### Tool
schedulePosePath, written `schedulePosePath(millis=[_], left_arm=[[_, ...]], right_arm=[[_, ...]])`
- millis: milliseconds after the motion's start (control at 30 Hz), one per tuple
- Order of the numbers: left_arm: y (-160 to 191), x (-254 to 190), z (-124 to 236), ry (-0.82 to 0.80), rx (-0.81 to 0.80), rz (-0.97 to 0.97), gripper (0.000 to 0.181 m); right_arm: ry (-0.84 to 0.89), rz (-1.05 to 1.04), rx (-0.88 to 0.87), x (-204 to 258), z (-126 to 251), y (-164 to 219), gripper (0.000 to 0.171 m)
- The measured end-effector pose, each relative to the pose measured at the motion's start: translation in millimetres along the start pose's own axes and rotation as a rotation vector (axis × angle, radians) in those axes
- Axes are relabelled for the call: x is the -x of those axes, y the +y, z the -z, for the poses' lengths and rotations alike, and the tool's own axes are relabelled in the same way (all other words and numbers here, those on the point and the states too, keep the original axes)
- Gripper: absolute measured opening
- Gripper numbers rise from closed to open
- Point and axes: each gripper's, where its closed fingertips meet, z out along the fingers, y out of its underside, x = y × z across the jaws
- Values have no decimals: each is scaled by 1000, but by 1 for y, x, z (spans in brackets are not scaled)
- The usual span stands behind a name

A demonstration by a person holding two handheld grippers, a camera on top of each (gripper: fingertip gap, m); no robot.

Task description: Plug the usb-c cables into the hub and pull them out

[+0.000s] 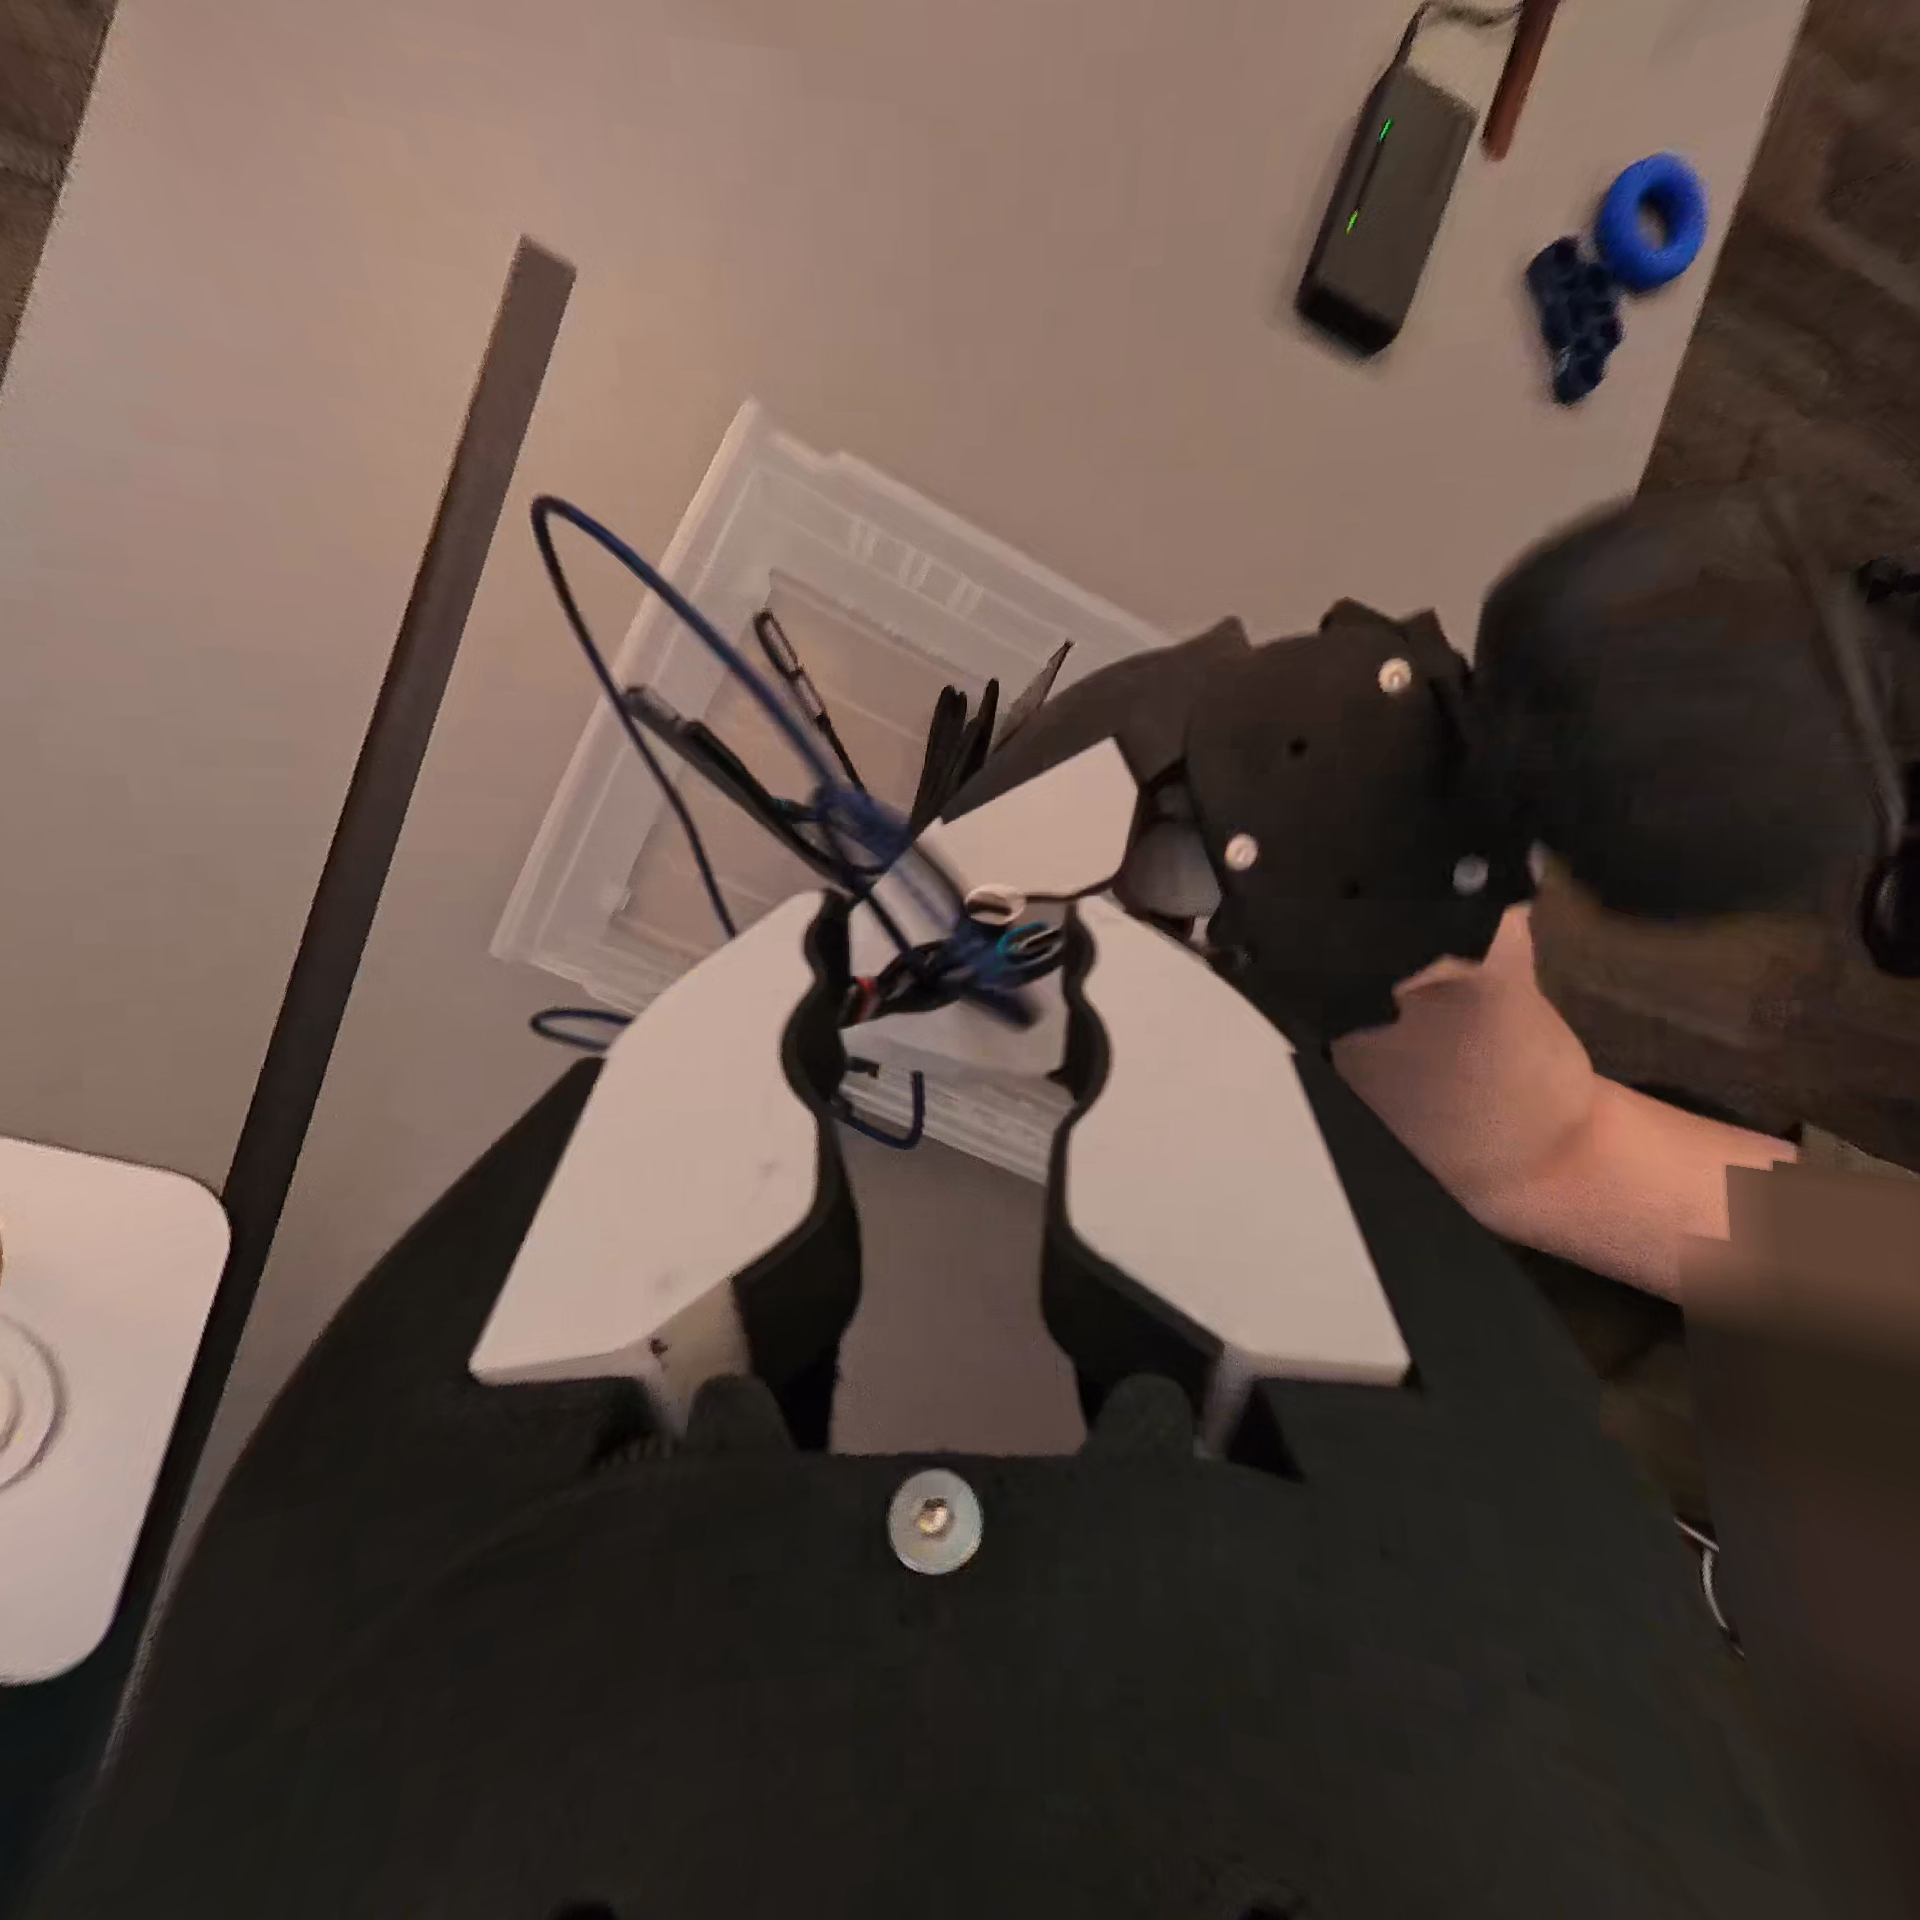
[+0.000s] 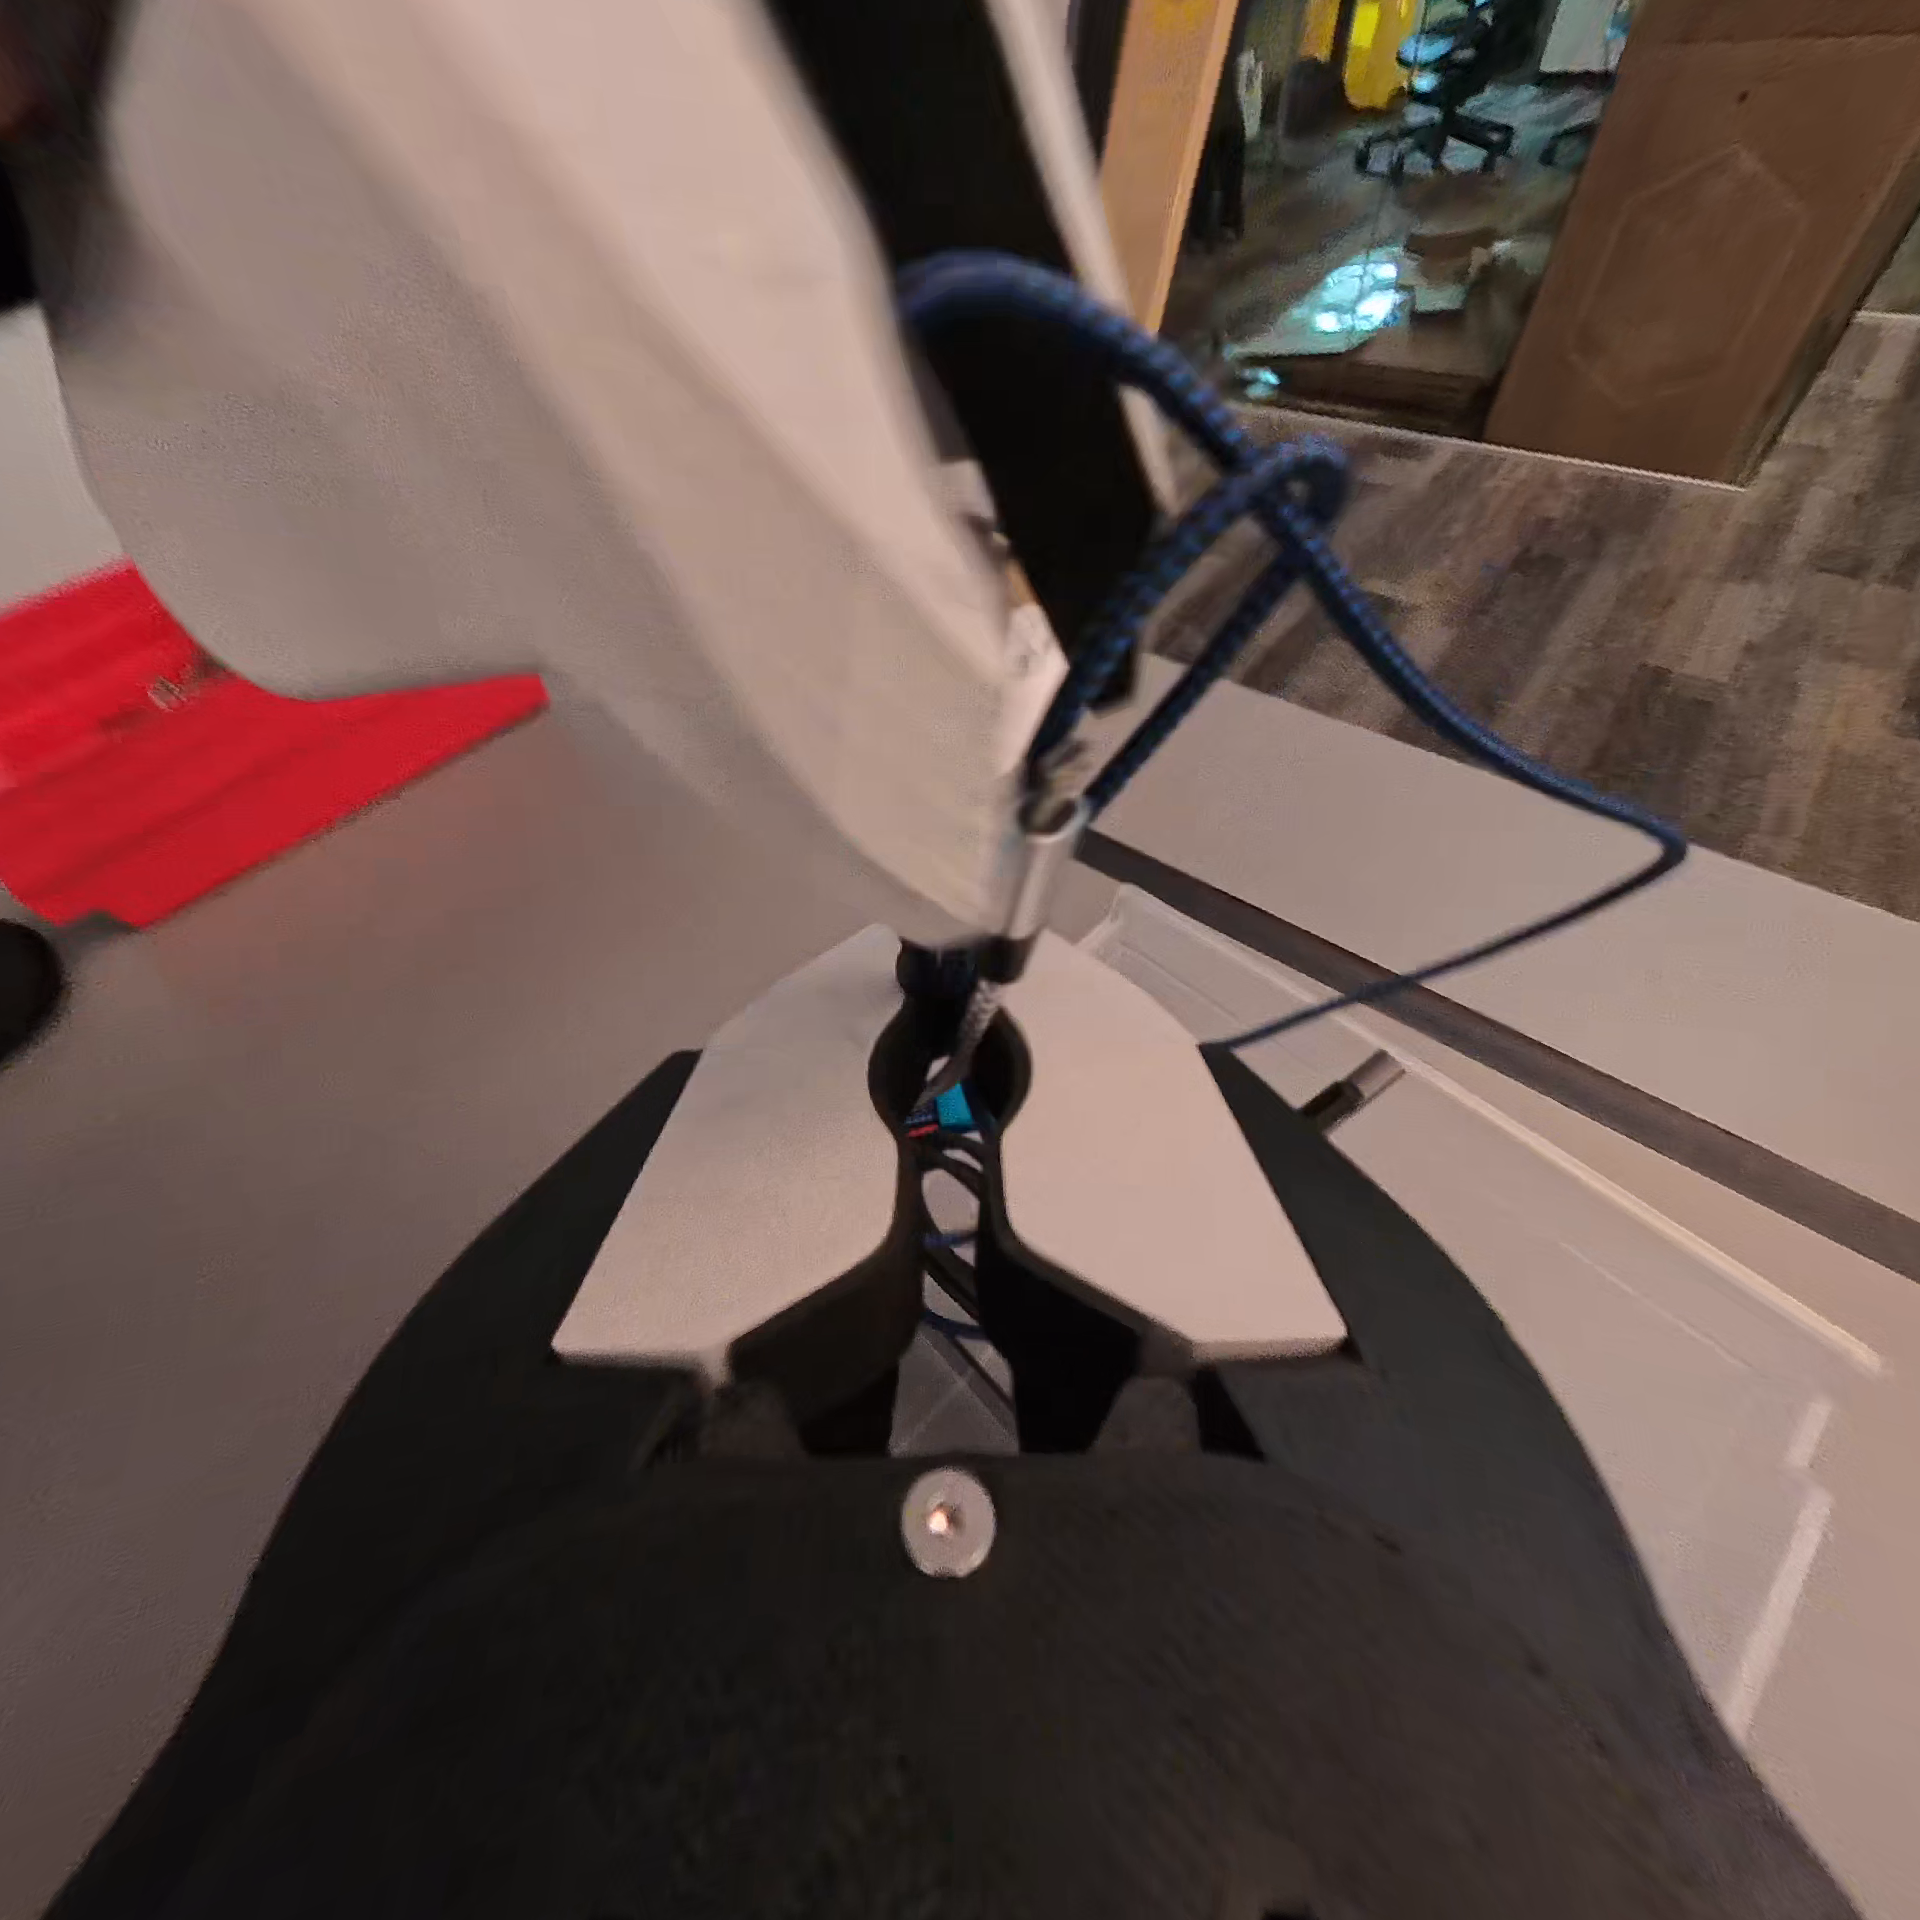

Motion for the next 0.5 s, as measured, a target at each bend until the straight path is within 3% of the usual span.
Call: schedulePosePath(millis=[100,267,400,500], left_arm=[[1,7,19,-12,-177,-11,75],[51,55,43,-90,-494,124,75],[127,66,-19,118,-484,273,77],[166,46,-75,222,-410,178,78]], right_arm=[[9,-65,-100,-14,19,-11,4],[24,-145,-231,-39,52,-16,4],[73,-173,-275,-60,69,-10,4],[75,-205,-315,-66,77,-11,4]])
